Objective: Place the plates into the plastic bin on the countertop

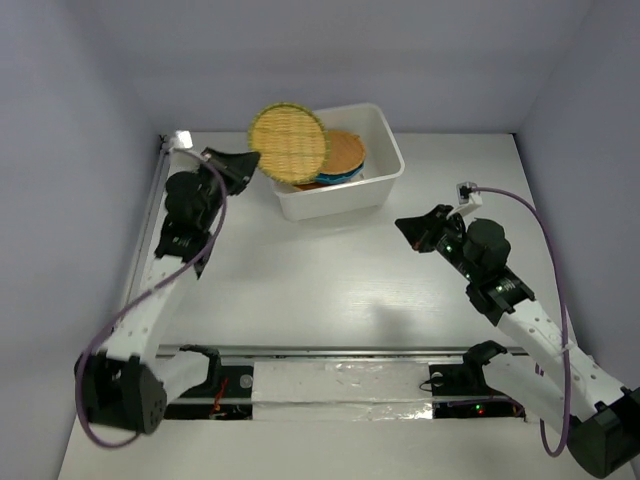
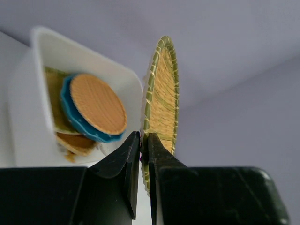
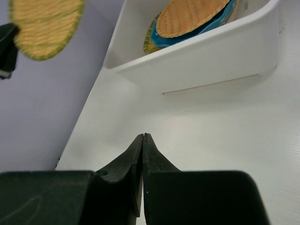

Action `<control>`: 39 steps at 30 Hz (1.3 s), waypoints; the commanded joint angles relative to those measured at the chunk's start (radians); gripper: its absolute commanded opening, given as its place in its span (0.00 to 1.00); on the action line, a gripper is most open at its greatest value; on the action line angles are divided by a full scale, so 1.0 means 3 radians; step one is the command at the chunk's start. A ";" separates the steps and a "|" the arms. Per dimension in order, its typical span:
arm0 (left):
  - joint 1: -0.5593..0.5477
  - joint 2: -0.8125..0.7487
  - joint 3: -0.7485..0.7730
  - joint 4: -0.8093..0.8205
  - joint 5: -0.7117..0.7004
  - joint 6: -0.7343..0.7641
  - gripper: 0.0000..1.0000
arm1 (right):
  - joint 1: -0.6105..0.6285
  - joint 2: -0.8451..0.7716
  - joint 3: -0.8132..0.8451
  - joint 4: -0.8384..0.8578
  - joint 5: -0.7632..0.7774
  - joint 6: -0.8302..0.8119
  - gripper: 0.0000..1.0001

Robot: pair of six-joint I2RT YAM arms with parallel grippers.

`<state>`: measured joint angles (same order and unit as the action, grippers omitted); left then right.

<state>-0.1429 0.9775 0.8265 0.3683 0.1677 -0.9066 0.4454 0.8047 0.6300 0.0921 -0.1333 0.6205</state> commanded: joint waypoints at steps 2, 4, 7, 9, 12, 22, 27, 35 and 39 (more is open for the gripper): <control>-0.0413 0.0820 0.0603 0.0750 0.0137 0.0026 0.00 | 0.0003 -0.0105 0.0012 0.0041 0.0015 -0.0018 0.05; -0.0444 0.1244 0.0778 0.0782 0.0111 0.0026 0.00 | 0.0003 -0.0131 0.0022 -0.0010 0.0030 -0.0028 0.07; -0.0444 0.1772 0.1146 0.0731 0.0136 0.0087 0.00 | 0.0003 -0.0197 0.0027 -0.0067 0.0081 -0.0033 0.08; -0.0475 0.2048 0.1452 0.0649 0.0228 0.0102 0.00 | 0.0003 -0.0243 0.0022 -0.0082 0.0097 -0.0043 0.09; -0.0541 0.2605 0.1846 0.0537 0.0433 0.0163 0.00 | 0.0003 -0.0238 0.0042 -0.0113 0.0122 -0.0079 0.11; -0.0541 0.2704 0.2456 -0.0179 0.0010 0.0690 0.85 | 0.0003 -0.0192 0.0078 -0.0138 0.0122 -0.0135 0.12; -0.0541 0.2332 0.2435 -0.0389 -0.0196 0.0884 0.88 | 0.0003 -0.0157 0.0114 -0.0123 0.0127 -0.0146 0.13; -0.0541 0.1472 0.1889 -0.0527 -0.0089 0.1273 0.99 | 0.0003 -0.0289 0.0241 -0.0332 0.0428 -0.0339 0.18; -0.0541 0.0835 0.1465 -0.0696 -0.0001 0.1401 0.99 | 0.0003 -0.0544 0.0370 -0.0685 0.0965 -0.0478 0.32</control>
<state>-0.3058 1.3293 1.3426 0.2008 0.1390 -0.5488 0.4454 0.7006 0.6678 -0.0734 0.0277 0.5323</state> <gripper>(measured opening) 0.990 0.303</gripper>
